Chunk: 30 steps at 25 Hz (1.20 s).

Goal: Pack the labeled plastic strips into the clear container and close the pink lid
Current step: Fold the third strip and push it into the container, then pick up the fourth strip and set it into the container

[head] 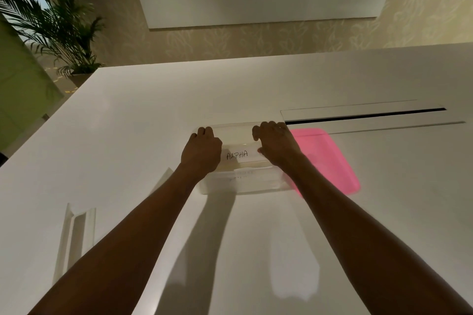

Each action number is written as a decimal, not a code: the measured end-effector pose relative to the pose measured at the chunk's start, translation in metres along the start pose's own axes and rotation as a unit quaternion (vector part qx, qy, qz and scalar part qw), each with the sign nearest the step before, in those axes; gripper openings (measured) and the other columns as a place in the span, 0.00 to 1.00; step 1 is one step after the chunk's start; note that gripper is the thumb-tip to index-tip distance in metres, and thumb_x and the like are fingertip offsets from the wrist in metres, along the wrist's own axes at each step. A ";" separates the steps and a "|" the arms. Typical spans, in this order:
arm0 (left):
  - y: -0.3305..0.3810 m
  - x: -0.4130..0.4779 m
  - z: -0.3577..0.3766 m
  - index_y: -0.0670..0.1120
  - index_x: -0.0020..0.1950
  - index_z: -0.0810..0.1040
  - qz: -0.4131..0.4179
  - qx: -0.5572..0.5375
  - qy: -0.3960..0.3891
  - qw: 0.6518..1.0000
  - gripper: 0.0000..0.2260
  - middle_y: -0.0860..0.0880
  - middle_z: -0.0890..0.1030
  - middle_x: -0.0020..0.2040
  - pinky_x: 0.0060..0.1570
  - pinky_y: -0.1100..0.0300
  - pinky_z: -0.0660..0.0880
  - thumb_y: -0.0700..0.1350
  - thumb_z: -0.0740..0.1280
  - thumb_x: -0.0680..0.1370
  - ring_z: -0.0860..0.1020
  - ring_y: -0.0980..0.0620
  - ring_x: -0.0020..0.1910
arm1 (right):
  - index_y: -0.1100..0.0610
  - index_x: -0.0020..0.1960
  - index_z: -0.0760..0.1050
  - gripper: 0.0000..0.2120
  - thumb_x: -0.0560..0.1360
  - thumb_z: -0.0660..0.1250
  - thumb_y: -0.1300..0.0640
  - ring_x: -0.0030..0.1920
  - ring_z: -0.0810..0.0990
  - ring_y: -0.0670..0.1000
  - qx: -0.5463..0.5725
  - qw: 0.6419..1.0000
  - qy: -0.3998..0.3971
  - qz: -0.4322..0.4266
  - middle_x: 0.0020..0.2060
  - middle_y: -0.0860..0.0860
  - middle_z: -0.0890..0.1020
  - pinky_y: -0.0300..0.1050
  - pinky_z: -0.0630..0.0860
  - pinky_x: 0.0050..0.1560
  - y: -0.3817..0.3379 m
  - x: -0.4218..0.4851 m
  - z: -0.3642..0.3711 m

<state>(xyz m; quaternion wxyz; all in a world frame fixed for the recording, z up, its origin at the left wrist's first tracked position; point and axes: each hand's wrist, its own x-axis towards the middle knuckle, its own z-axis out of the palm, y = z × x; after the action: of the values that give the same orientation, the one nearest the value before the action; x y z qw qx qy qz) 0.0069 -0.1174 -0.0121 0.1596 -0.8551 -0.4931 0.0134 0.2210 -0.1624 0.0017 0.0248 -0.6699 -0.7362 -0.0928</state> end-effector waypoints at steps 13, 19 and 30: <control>-0.002 -0.014 -0.042 0.42 0.61 0.78 -0.069 -0.226 -0.017 0.972 0.11 0.43 0.80 0.60 0.59 0.47 0.77 0.39 0.63 0.80 0.80 0.41 0.57 | 0.52 0.56 0.80 0.09 0.82 0.61 0.55 0.61 0.78 0.54 -0.050 0.998 -0.034 -0.013 0.53 0.51 0.83 0.58 0.63 0.71 -0.012 -0.012 -0.029; -0.016 -0.027 -0.043 0.46 0.60 0.77 -0.045 -0.204 0.073 0.975 0.09 0.48 0.79 0.55 0.50 0.53 0.75 0.45 0.63 0.80 0.79 0.45 0.55 | 0.54 0.56 0.79 0.11 0.83 0.59 0.55 0.58 0.79 0.55 -0.042 0.996 0.066 0.034 0.52 0.52 0.82 0.56 0.65 0.69 -0.051 -0.022 -0.053; -0.108 -0.148 -0.033 0.49 0.61 0.78 -0.133 -0.278 0.165 0.937 0.10 0.50 0.80 0.50 0.43 0.56 0.75 0.48 0.66 0.80 0.80 0.48 0.46 | 0.55 0.55 0.80 0.11 0.83 0.60 0.53 0.54 0.80 0.55 0.108 0.983 0.148 0.016 0.48 0.51 0.83 0.52 0.71 0.63 -0.208 -0.049 -0.071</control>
<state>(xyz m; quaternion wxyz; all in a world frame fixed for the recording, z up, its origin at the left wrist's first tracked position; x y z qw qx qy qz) -0.1540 -0.2015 0.0302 -0.0052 -0.7818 -0.5533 -0.2874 0.0139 -0.2402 0.0417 0.2077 -0.6535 -0.7194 -0.1103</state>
